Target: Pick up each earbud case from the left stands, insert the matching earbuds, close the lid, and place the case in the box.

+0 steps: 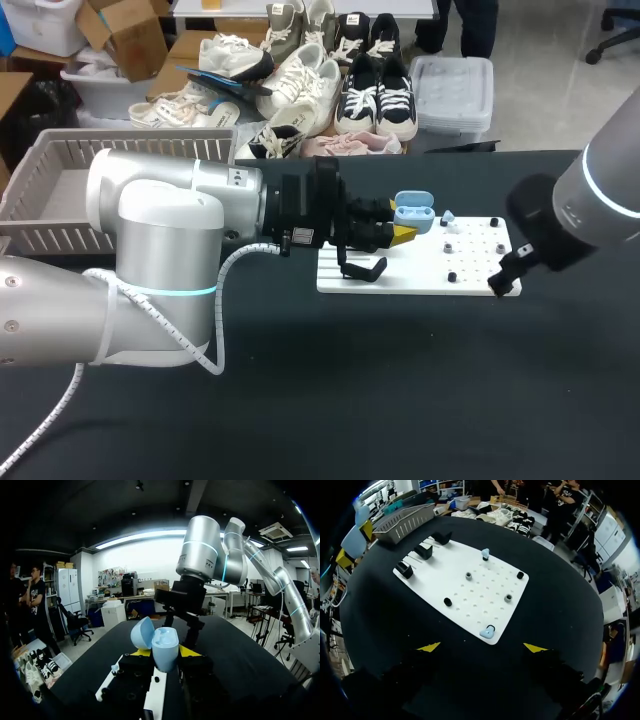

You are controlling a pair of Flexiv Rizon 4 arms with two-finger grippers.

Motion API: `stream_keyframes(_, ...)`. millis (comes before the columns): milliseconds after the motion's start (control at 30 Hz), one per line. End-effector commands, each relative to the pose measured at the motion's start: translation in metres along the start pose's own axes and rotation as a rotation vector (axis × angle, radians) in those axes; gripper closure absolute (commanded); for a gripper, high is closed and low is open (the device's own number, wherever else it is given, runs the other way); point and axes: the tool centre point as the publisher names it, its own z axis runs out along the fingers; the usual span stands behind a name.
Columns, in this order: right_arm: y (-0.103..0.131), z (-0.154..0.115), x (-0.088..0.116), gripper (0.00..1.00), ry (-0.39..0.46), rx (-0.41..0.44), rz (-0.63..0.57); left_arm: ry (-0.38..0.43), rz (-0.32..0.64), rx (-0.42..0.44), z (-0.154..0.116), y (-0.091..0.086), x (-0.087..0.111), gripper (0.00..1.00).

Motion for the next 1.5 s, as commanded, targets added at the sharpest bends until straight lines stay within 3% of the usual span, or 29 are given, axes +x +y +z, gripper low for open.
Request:
stream_keyframes(33, 0.005, -0.004, 0.001, 0.0, 0.014, 0.521, 0.005, -0.001, 0.001, -0.008, 0.001, -0.001, 0.0, 1.0)
stream_keyframes(567, 0.003, 0.007, 0.004, 0.0, 0.054, 0.564, 0.064, -0.001, 0.001, -0.008, 0.001, -0.001, 0.0, 1.0)
stream_keyframes(767, 0.003, 0.009, 0.001, 0.0, 0.047, 0.537, 0.059, -0.001, 0.001, -0.008, 0.001, -0.001, 0.0, 1.0)
stream_keyframes(833, 0.002, 0.009, 0.001, 0.21, 0.046, 0.533, 0.058, -0.001, 0.001, -0.008, 0.001, -0.001, 0.0, 1.0)
stream_keyframes(867, 0.002, 0.009, 0.0, 0.21, 0.04, 0.516, 0.059, -0.001, 0.001, -0.008, 0.001, -0.001, 0.0, 1.0)
stream_keyframes(1100, 0.002, 0.009, -0.001, 0.08, 0.04, 0.482, 0.059, -0.001, 0.001, -0.008, 0.001, -0.001, 0.0, 1.0)
stream_keyframes(1167, 0.001, 0.009, -0.001, 0.01, 0.026, 0.439, 0.064, -0.001, 0.001, -0.008, 0.001, -0.001, 0.0, 1.0)
stream_keyframes(1300, -0.002, 0.009, -0.001, 0.0, 0.016, 0.386, 0.073, -0.001, 0.001, -0.008, 0.001, -0.001, 0.0, 1.0)
stream_keyframes(1500, -0.004, 0.008, -0.001, 0.0, 0.02, 0.391, 0.062, -0.001, 0.001, -0.008, 0.001, -0.001, 0.0, 1.0)
